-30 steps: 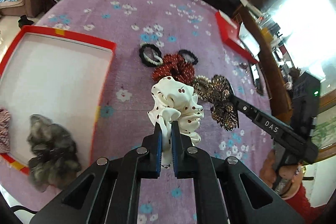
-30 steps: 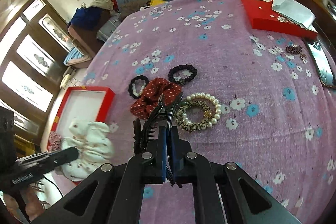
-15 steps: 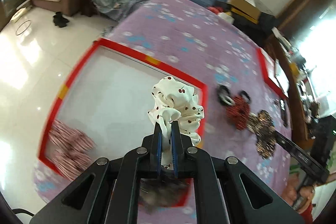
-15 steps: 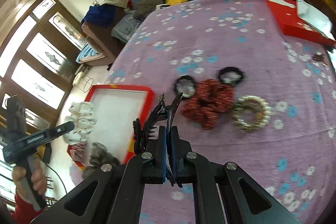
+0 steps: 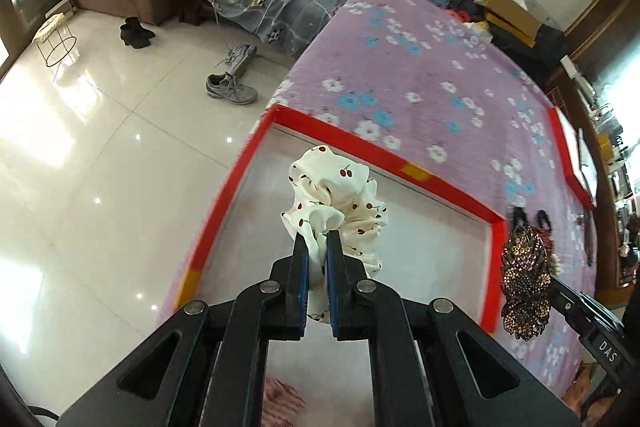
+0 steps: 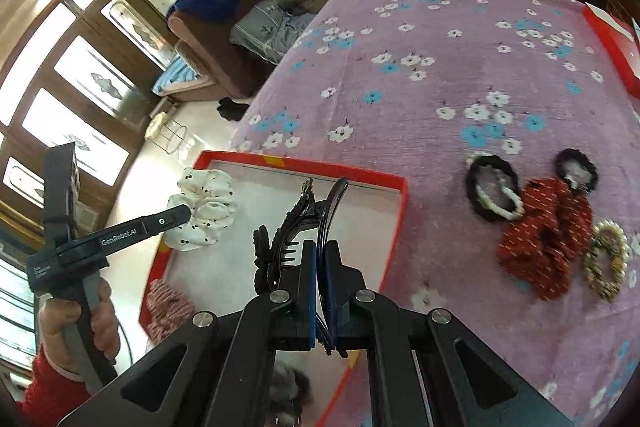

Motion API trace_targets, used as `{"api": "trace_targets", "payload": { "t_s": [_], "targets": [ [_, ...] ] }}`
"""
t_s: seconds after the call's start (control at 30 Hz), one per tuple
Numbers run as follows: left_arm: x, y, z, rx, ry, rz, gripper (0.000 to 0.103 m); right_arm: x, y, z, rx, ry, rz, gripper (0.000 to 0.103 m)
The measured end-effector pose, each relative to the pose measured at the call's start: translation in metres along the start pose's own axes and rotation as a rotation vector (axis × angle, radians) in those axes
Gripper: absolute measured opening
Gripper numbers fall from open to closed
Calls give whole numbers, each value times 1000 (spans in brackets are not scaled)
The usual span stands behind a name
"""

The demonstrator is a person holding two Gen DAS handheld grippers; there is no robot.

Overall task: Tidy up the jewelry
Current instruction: 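Carry the scrunchie and claw clip into the tray and open both tools, then move both tools back over the remaining accessories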

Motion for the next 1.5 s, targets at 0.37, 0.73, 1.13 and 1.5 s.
{"api": "trace_targets", "payload": {
  "t_s": [0.37,0.73,1.13,1.5],
  "targets": [
    [33,-13,-22,7,-33,-13,8,39,6,-7,-21,-36,109,6],
    [22,-9,-27,0,-7,-23,32,41,9,-8,-30,-30,127,9],
    [-47,-1,-8,31,137,-87,47,1,8,-5,-16,25,58,33],
    [-88,43,79,18,141,-70,49,-67,62,64,132,65,7,37]
  ]
}}
Point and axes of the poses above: each gripper's, at about its wrist camera, not at the fingertips, and x roughly the way its jaws point, y to its right, z to its underside, the point moved 5 cm from there along x, roughly the way its jaws point, and after that the axes turned 5 degrees about -x, right-handed, at the moved point
